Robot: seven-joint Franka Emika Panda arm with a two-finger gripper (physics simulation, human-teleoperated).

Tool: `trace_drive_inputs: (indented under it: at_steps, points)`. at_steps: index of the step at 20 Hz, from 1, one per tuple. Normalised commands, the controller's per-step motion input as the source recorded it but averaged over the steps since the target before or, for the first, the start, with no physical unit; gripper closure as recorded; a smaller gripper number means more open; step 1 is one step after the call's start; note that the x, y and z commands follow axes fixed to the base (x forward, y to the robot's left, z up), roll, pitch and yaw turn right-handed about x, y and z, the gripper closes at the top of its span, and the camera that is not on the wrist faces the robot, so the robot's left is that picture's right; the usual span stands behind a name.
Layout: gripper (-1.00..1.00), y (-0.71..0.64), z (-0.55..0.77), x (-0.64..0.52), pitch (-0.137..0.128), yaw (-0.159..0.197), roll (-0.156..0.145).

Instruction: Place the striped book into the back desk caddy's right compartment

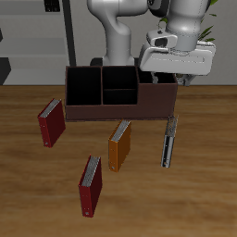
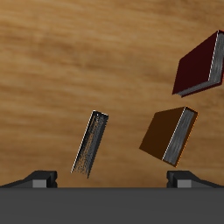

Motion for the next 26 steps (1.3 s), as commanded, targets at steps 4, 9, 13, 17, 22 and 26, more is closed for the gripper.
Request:
trace_drive_inputs:
  at_steps: [4, 9, 13, 17, 22, 26]
  points:
    - [-1.0, 0.1, -0.19, 0.13, 0.007, -0.017, 0.001]
    - [-1.0, 0.15, -0.32, 0.1, 0.023, -0.004, 0.008]
    - [-1.0, 0.05, -0.34, 0.07, 0.016, -0.022, -0.003]
    - [-1.0, 0.01, -0.25, -0.05, -0.022, -0.001, 0.006]
    - [-1.0, -0.04, -0.2, -0.08, -0.016, -0.034, -0.02]
    - [-1.0, 0.01, -0.44, 0.04, 0.057, -0.009, -0.005]
